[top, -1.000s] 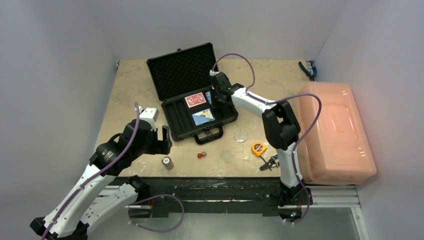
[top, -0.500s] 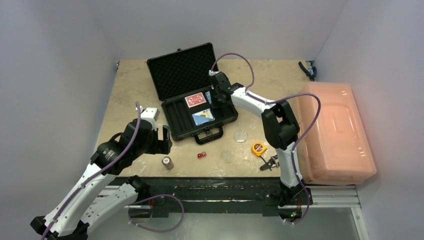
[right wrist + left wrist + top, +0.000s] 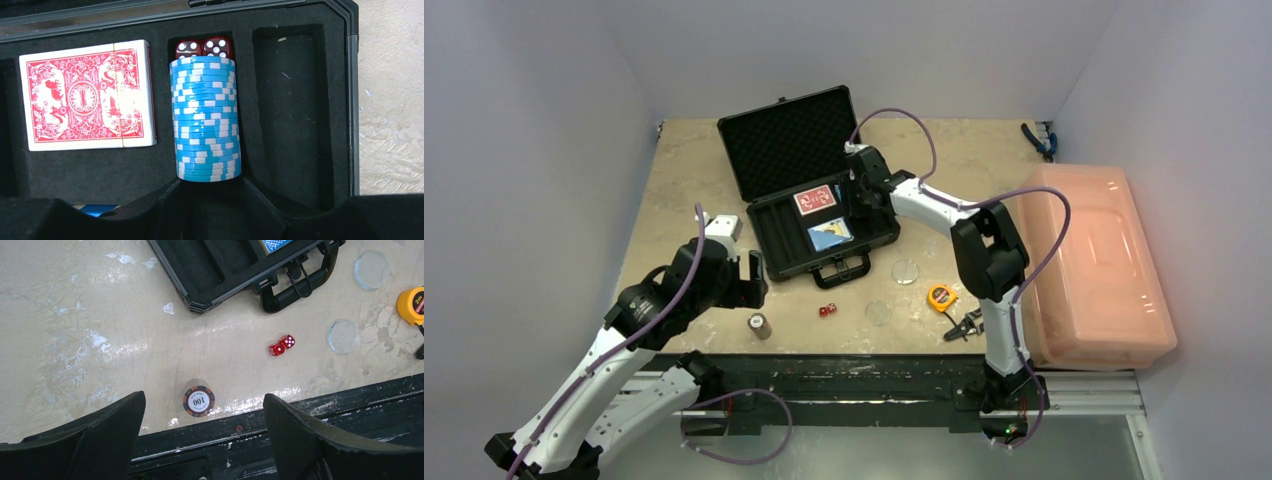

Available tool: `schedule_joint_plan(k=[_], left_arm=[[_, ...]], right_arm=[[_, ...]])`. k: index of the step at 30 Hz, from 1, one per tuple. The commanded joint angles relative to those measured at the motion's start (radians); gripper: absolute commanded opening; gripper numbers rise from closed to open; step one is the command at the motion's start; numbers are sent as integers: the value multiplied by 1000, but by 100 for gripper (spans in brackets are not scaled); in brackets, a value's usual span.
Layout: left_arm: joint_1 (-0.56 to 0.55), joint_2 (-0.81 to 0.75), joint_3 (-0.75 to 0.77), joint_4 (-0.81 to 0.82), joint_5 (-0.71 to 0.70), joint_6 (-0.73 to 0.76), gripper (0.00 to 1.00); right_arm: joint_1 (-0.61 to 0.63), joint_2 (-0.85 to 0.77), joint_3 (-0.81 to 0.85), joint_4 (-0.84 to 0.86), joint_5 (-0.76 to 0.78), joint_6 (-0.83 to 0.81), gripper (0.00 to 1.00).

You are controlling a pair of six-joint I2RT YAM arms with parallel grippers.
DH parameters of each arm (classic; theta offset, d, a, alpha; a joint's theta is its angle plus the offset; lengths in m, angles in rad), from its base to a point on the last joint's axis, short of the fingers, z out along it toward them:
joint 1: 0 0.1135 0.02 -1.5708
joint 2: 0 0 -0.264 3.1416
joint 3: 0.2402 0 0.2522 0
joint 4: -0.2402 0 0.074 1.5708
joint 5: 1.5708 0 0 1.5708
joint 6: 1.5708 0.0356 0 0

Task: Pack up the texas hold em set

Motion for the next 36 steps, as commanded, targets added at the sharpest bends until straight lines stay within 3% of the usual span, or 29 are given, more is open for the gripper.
schedule_joint_plan(k=[1, 10, 24, 30, 36], left_arm=[[5, -14, 3, 22, -19, 0, 88], [0, -3, -6, 20, -6, -29, 88], [-4, 18, -5, 2, -13, -63, 88], [-5, 42, -4, -3, -18, -65, 88], [-5, 66, -7, 6, -15, -71, 88]], right_arm=[[1, -113, -31, 9, -20, -4, 61], [2, -245, -126, 10, 11, -12, 64], [2, -371, -267, 54, 14, -7, 80], [2, -350, -311, 97, -25, -1, 72], [2, -359, -337, 112, -28, 15, 70]])
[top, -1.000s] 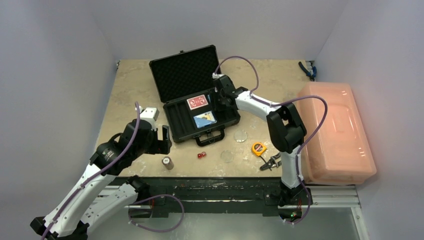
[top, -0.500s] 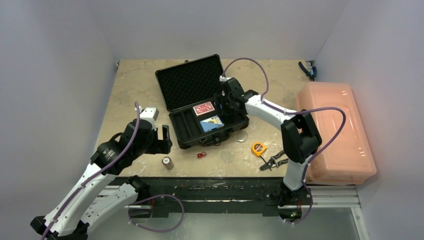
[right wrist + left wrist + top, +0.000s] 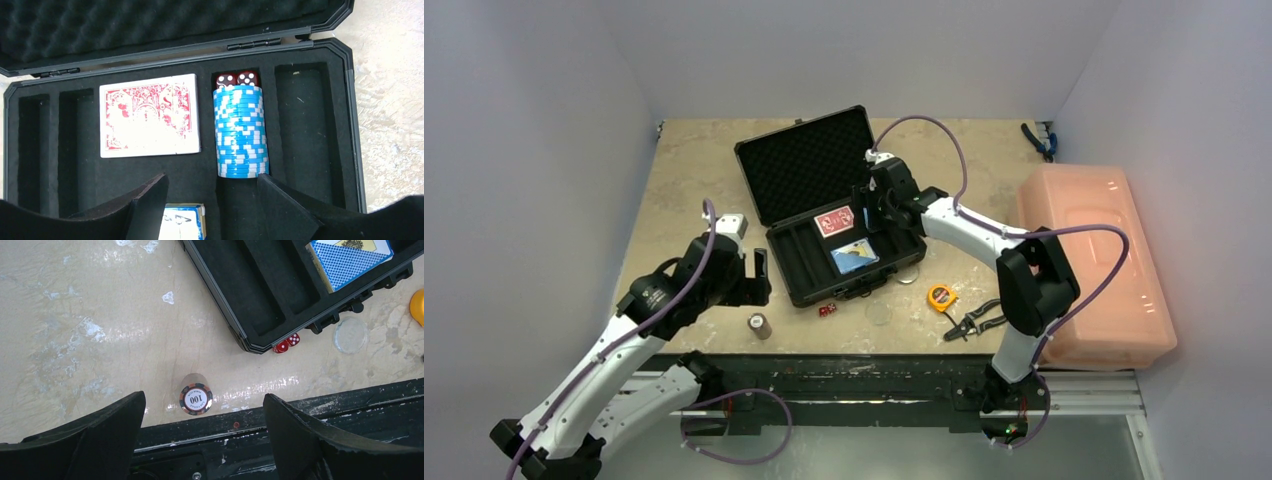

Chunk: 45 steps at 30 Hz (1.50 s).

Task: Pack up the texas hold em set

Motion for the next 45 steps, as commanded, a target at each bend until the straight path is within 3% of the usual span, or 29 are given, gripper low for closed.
schedule_joint_plan(k=[1, 12, 18, 28, 37, 41, 45], left_arm=[[-3, 22, -9, 23, -11, -22, 88], [7, 292, 40, 116, -27, -77, 77], [72, 402, 40, 236, 83, -72, 72], [133, 579, 44, 365, 146, -54, 68], [154, 731, 61, 458, 166, -52, 40], [166, 777, 89, 464, 168, -35, 27], [188, 805, 128, 455, 166, -24, 20]], right_arm=[[-2, -29, -21, 41, 4, 11, 71], [-41, -149, -139, 21, 120, 9, 68], [-42, -143, -199, 47, 74, 1, 58], [-42, -57, -179, 65, 28, -13, 43], [-42, -6, -127, 47, 12, -21, 18], [-42, 15, -87, 27, 9, -21, 15], [-42, 41, -39, 8, 7, -21, 13]])
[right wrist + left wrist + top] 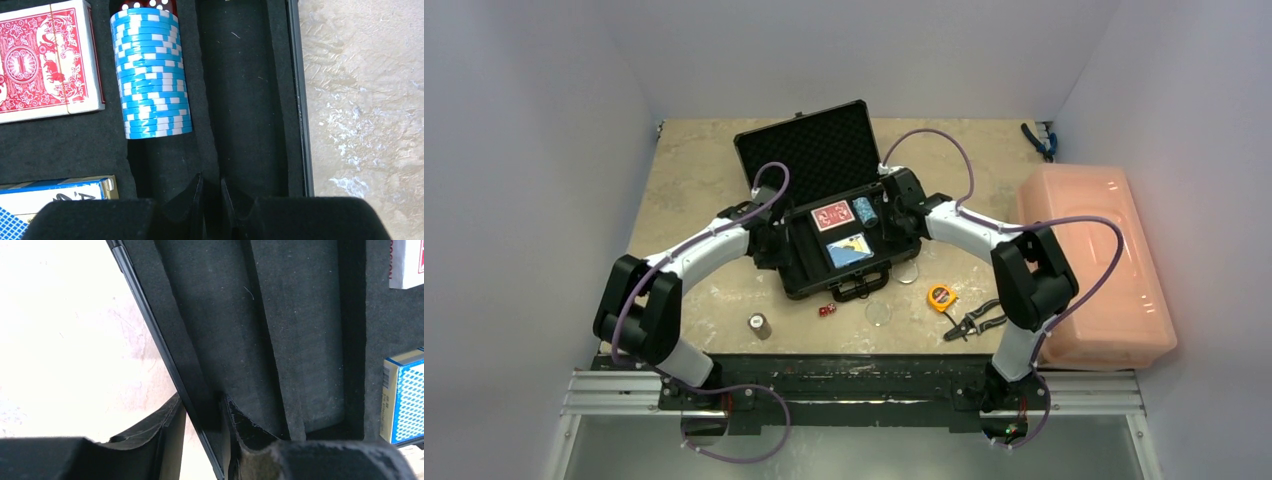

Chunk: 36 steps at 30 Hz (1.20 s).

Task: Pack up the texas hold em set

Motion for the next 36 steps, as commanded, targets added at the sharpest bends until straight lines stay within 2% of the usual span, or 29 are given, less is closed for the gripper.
schedule_joint_plan(k=[1, 18, 20, 23, 28, 30, 36], left_arm=[[20, 28, 85, 57, 22, 26, 20], [117, 201, 271, 39, -31, 37, 19], [128, 215, 296, 27, -36, 43, 23], [132, 216, 329, -4, -45, 48, 31], [132, 166, 305, -1, -55, 45, 58], [132, 152, 302, -4, -56, 51, 65], [132, 109, 311, -30, -61, 62, 75]], right_arm=[[10, 35, 85, 14, -43, 10, 13], [11, 238, 280, 39, -105, 17, 13], [11, 251, 299, 36, -105, 19, 15], [11, 260, 319, 27, -105, 18, 26], [10, 245, 318, 23, -105, 15, 44], [11, 240, 317, 22, -105, 13, 49], [11, 209, 313, 15, -100, 12, 66]])
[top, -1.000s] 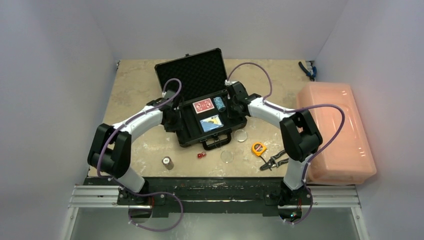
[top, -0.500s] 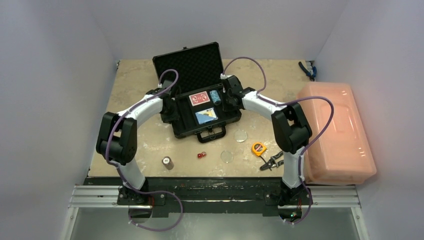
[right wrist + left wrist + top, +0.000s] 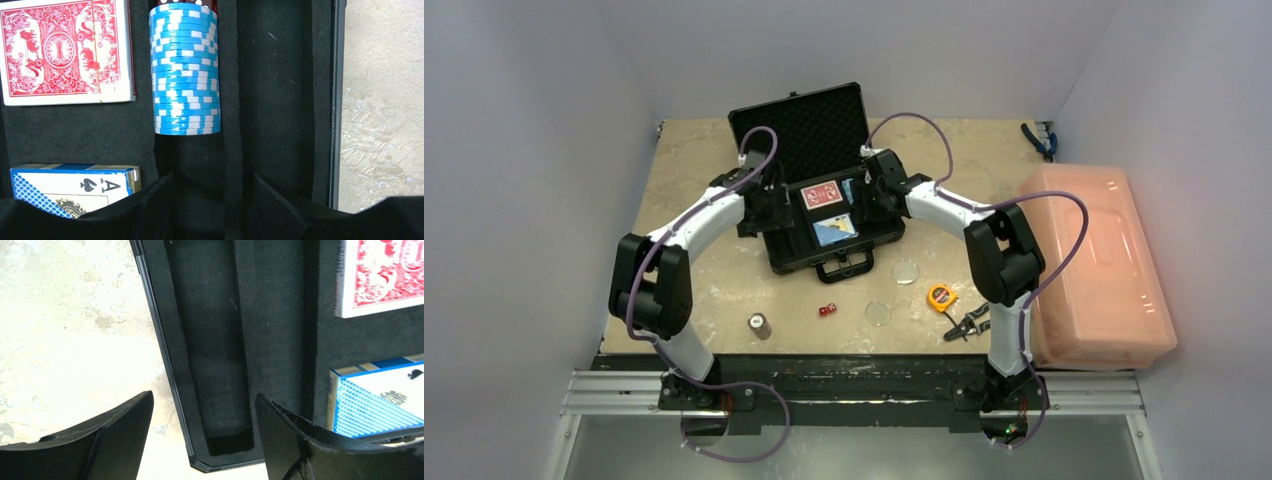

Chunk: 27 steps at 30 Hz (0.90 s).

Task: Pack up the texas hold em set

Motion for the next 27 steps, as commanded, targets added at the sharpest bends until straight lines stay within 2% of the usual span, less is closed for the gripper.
schedule_joint_plan(k=[1, 7, 19, 27], left_arm=[[-2, -79, 44, 6, 2, 23, 75], [-3, -181, 33, -48, -3, 35, 80], [-18, -459, -170, -203, -20, 5, 87], [-28, -633, -277, -327, 11, -57, 93]], right_arm=[[8, -37, 20, 37, -21, 11, 69], [9, -86, 26, 12, 24, 1, 78], [8, -212, -26, 11, 36, 9, 84], [8, -315, -111, 27, 47, 39, 99]])
